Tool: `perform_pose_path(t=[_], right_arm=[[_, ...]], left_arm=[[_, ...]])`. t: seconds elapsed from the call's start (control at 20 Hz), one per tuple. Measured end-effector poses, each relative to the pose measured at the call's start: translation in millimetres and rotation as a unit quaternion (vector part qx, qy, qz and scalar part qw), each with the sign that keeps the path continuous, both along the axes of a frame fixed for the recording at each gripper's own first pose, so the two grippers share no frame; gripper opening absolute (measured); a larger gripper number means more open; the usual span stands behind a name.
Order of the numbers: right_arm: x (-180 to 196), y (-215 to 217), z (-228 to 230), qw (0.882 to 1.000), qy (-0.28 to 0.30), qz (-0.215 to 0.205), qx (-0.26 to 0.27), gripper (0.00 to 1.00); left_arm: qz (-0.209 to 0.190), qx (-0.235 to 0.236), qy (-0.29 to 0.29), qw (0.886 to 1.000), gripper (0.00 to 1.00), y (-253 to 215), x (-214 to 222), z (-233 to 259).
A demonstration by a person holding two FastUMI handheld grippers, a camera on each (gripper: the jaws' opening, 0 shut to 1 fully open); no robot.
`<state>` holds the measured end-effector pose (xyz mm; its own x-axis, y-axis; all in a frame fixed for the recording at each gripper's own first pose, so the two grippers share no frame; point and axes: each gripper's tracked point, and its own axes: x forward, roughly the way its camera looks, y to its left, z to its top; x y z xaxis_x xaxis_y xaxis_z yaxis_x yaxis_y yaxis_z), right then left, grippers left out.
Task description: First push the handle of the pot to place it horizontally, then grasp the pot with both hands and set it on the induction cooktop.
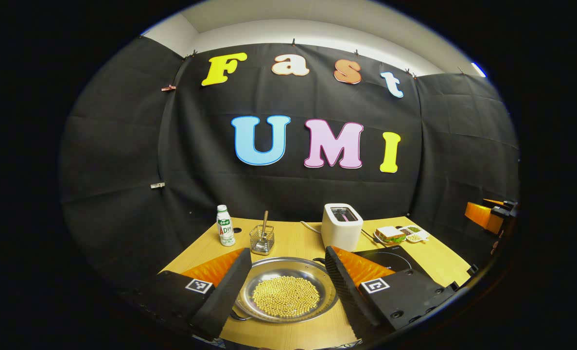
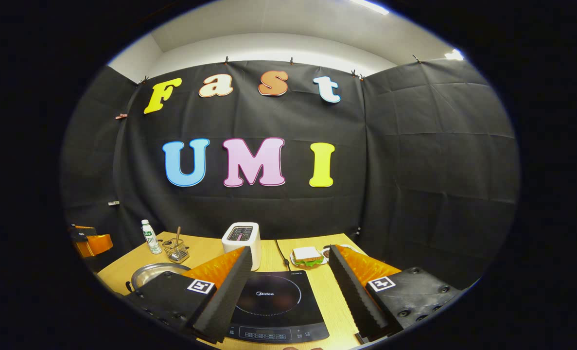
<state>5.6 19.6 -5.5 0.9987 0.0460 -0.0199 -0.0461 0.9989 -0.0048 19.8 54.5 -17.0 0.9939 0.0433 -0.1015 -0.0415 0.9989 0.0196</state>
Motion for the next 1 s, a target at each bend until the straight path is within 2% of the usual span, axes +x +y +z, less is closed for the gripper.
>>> perform_pose_path(t=[0.35, 0.4, 0.45, 0.55, 0.75, 0.8, 0.85, 0.9, 1.0], right_arm=[[-0.8, 4.7, -3.7, 1.0, 0.008, 0.008, -0.003, 0.98], [0.5, 6.2, -6.0, 1.0, 0.011, 0.01, -0.003, 0.94], [0.6, 7.1, -6.8, 1.0, 0.013, 0.011, -0.004, 0.98], [0.4, 10.7, -8.1, 1.0, 0.018, 0.015, -0.004, 0.99], [2.6, 17.6, -8.5, 0.999, 0.024, 0.027, -0.012, 0.98], [4.6, 18.4, -9.4, 0.999, 0.025, 0.03, -0.014, 0.99], [6.5, 19.2, -11.0, 0.999, 0.029, 0.034, -0.014, 0.99], [10.0, 19.9, -13.5, 0.999, 0.034, 0.038, -0.012, 0.99], [17.2, 20.9, -18.0, 0.998, 0.044, 0.046, -0.011, 0.98]], left_arm=[[-0.006, 0.0, 0.054, 0.999, 0.95, 30.5, 5.4, -27.8], [-0.009, -0.003, 0.064, 0.998, 0.95, 33.2, 5.4, -33.8], [-0.015, -0.006, 0.077, 0.997, 0.95, 34.5, 5.0, -40.6], [-0.025, -0.012, 0.099, 0.995, 0.91, 39.9, 4.2, -53.0], [-0.042, -0.026, 0.143, 0.988, 0.73, 45.3, -4.9, -77.0], [-0.043, -0.027, 0.152, 0.987, 0.64, 47.2, -5.7, -81.5], [-0.045, -0.027, 0.163, 0.985, 0.63, 47.1, -6.8, -87.9], [-0.045, -0.026, 0.173, 0.984, 0.51, 48.8, -8.2, -92.1], [-0.048, -0.029, 0.187, 0.981, 0.44, 48.5, -6.9, -100.2]])
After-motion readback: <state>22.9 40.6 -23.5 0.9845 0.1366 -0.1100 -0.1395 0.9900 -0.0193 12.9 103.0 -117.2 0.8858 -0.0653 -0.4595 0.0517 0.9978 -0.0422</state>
